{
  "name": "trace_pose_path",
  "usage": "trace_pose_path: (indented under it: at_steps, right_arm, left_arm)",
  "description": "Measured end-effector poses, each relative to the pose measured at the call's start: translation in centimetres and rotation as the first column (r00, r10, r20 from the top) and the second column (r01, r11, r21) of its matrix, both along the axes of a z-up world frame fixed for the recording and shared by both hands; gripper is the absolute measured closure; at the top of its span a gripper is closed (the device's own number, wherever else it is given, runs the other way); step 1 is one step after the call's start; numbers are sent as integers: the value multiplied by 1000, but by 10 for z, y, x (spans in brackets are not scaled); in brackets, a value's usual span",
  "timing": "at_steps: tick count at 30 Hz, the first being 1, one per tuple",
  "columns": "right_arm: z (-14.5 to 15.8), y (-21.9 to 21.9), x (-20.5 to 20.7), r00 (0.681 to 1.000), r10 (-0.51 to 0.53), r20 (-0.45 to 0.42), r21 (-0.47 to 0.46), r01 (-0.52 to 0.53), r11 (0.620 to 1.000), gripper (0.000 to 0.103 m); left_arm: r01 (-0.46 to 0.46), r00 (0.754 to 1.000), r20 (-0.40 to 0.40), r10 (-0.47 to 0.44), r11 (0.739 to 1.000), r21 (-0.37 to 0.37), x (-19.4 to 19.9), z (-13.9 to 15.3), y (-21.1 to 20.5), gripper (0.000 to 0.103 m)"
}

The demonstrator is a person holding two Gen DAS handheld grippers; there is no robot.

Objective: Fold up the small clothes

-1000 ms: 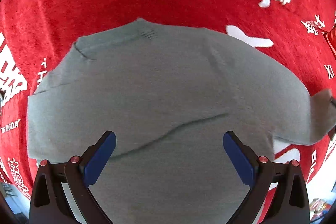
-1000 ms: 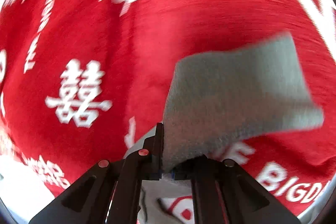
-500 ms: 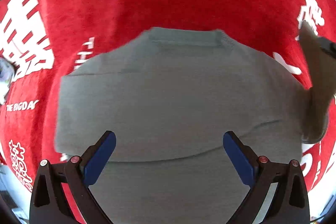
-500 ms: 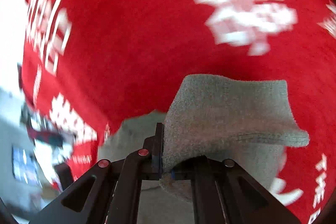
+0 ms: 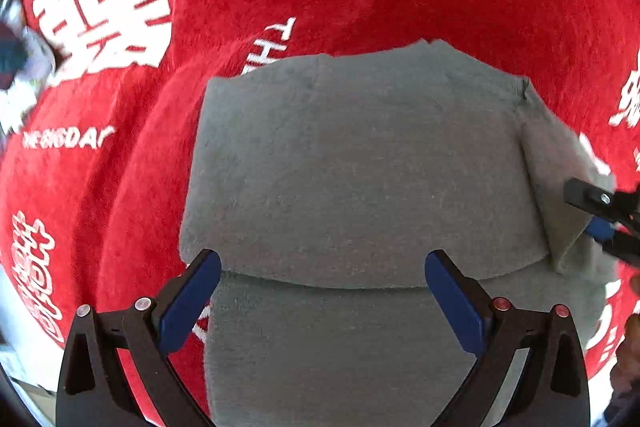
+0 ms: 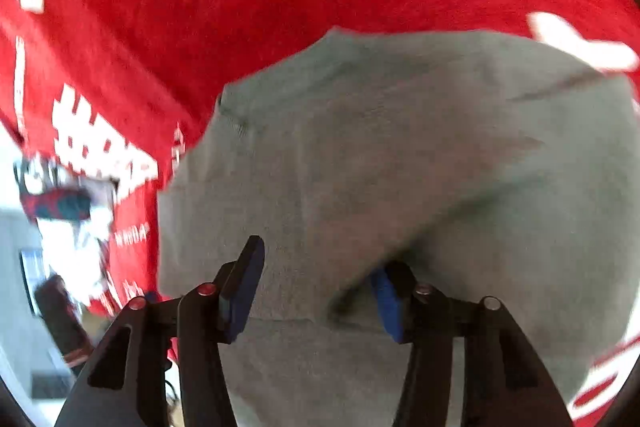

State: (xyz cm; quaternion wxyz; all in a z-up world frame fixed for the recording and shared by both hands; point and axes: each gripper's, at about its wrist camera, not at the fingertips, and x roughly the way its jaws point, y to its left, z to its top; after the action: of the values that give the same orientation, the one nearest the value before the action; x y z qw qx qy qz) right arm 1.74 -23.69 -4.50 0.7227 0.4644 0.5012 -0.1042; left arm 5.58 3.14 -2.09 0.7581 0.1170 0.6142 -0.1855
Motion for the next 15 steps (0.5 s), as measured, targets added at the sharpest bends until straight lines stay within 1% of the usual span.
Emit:
trace_pose_path:
  at_steps: [1, 2, 3, 4, 5, 6, 7, 8, 10, 11, 13, 15]
  right_arm:
    - [1, -7, -4, 999, -42, 2, 0, 42, 999, 47]
    - [1, -13, -8, 996, -88, 2, 1, 88, 996, 50]
    - [1, -18, -9, 992, -124, 3, 5, 124, 992, 75]
    - [2, -21, -4, 991, -135, 2, 7, 135, 991, 96]
    - [4, -20, 4, 991, -131, 11, 1, 131, 991, 96]
    - [9, -16, 14, 994, -99, 34, -24, 100, 995, 96]
    - [14, -8, 24, 998, -47, 51, -57, 50, 997, 96]
    - [21, 7, 39, 997, 39, 67, -105, -32, 994, 96]
    - [30, 27, 60, 983, 166, 75, -143, -155, 978, 96]
    - [29, 47, 70, 965, 253, 67, -162, -240, 957, 96]
    - [24, 75, 78, 932, 361, 29, -195, -349, 917, 96]
    - [10, 102, 85, 890, 456, -30, -196, -452, 870, 95]
  left_arm:
    - [-19, 1000, -21, 18, 999, -29, 5, 0, 5, 1]
    - [-30, 999, -30, 29, 998, -51, 8, 0, 9, 1]
    - [-38, 999, -35, 36, 997, -69, 11, 2, 12, 1]
    - [-44, 998, -39, 41, 995, -90, 14, 3, 15, 1]
    - [-50, 998, -41, 46, 993, -108, 17, 6, 18, 1]
    - [-55, 998, -40, 50, 991, -126, 19, 8, 20, 1]
    - [-57, 998, -38, 52, 987, -148, 21, 12, 23, 1]
    - [-57, 998, -41, 51, 983, -173, 23, 14, 25, 1]
    - [-62, 997, -57, 50, 971, -231, 28, 18, 29, 1]
    - [-65, 997, -66, 50, 966, -251, 31, 19, 30, 1]
    - [-70, 995, -83, 48, 956, -286, 36, 18, 32, 1]
    - [-71, 993, -108, 40, 950, -304, 39, 13, 30, 1]
